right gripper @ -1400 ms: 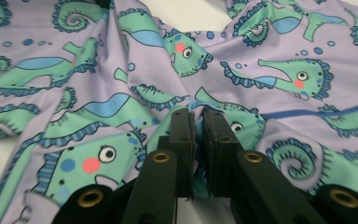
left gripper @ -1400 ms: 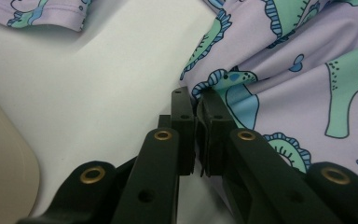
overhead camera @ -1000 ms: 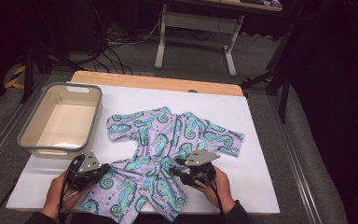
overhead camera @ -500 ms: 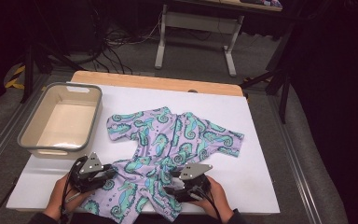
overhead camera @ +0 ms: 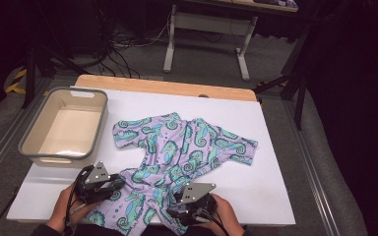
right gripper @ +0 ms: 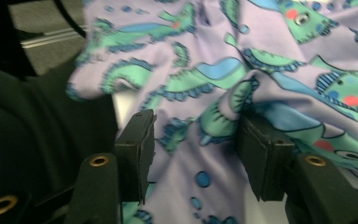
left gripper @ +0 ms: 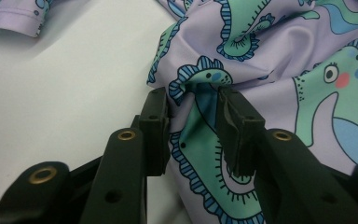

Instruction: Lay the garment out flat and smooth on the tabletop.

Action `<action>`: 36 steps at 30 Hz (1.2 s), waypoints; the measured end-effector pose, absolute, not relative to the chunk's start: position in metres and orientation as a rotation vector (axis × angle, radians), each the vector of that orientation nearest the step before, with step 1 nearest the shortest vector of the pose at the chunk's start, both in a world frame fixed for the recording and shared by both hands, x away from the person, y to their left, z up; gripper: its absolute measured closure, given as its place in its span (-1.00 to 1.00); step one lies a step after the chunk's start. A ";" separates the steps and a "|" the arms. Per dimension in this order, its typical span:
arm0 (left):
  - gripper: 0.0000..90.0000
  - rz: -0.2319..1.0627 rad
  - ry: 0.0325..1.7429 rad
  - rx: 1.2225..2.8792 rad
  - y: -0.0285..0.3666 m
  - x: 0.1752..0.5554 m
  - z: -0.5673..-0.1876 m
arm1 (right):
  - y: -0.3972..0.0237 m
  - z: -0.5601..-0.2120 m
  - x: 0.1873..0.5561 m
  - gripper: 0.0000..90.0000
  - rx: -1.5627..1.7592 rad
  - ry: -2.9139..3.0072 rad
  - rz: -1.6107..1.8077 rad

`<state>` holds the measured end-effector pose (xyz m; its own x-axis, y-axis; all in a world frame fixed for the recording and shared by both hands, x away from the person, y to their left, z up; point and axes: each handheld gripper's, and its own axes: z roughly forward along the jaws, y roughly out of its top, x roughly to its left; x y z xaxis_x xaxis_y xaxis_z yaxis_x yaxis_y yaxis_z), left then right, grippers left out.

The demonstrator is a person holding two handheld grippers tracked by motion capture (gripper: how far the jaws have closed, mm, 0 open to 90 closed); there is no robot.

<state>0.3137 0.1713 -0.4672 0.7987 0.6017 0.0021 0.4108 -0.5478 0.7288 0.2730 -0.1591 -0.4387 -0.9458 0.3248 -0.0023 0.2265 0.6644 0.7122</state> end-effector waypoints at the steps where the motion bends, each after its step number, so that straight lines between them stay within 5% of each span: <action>1: 0.45 0.313 0.744 2.226 0.171 0.313 -0.467 | -0.160 -0.436 0.271 0.02 0.450 2.749 1.145; 12: 0.26 0.276 0.721 2.234 0.165 0.311 -0.468 | -0.196 -0.423 0.262 0.11 0.568 2.652 1.192; 20: 0.13 0.221 0.661 2.255 0.152 0.305 -0.467 | -0.184 -0.447 0.278 0.11 0.595 2.689 1.133; 26: 0.82 0.143 0.575 2.264 0.143 0.296 -0.466 | -0.182 -0.449 0.276 0.88 0.538 2.737 1.137; 36: 0.85 0.024 0.451 2.220 0.129 0.269 -0.455 | -0.212 -0.426 0.248 0.96 0.514 2.733 1.232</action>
